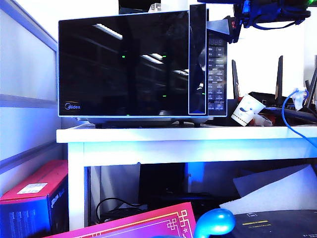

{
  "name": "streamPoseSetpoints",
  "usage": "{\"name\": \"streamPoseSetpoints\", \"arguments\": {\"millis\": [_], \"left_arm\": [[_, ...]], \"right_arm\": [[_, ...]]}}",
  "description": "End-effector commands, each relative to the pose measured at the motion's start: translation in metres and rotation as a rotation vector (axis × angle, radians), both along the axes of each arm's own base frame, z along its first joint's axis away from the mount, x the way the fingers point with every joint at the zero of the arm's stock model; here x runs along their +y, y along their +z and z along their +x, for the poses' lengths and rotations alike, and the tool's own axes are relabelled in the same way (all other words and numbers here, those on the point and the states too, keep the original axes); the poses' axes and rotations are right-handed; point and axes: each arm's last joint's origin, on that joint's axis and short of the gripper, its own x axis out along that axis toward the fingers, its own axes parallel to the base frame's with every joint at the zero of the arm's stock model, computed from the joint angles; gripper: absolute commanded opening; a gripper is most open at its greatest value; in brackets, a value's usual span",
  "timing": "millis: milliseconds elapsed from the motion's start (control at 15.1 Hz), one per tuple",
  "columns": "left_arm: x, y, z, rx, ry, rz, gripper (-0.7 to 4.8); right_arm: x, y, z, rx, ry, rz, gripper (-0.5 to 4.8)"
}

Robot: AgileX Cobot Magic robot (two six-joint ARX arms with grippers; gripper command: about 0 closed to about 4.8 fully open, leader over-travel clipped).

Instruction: Open the microwave door, place the box of snacks from the top of the microwave inside, then close the microwave door.

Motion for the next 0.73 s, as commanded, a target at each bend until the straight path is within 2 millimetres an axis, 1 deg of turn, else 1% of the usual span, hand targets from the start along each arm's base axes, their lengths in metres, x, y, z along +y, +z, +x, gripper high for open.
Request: {"name": "streamPoseSetpoints", "arguments": {"millis": [66, 396, 528, 594, 726], "left_arm": [[-0.004, 0.002, -0.002, -0.018, -0.018, -0.004, -0.06], [-0.01, -0.002, 0.003, -0.008, -0.031, -0.002, -0.06], [-0.014, -0.007, 0.011, 0.001, -0.037, 0.0, -0.06], [-0.02, -0.011, 0.015, 0.007, -0.052, 0.003, -0.06], [-0.024, -0.02, 0.028, 0.013, -0.054, 0.01, -0.06]], "right_arm": [[0.003, 0.015, -0.007, -0.091, 0.047, 0.003, 3.34], [0.021, 0.02, -0.014, -0.11, 0.106, 0.005, 3.34], [0.022, 0.02, -0.014, -0.109, 0.11, 0.005, 3.34], [0.022, 0.02, -0.014, -0.11, 0.11, 0.005, 3.34], [0.022, 0.02, -0.014, -0.11, 0.11, 0.005, 3.34]]}}
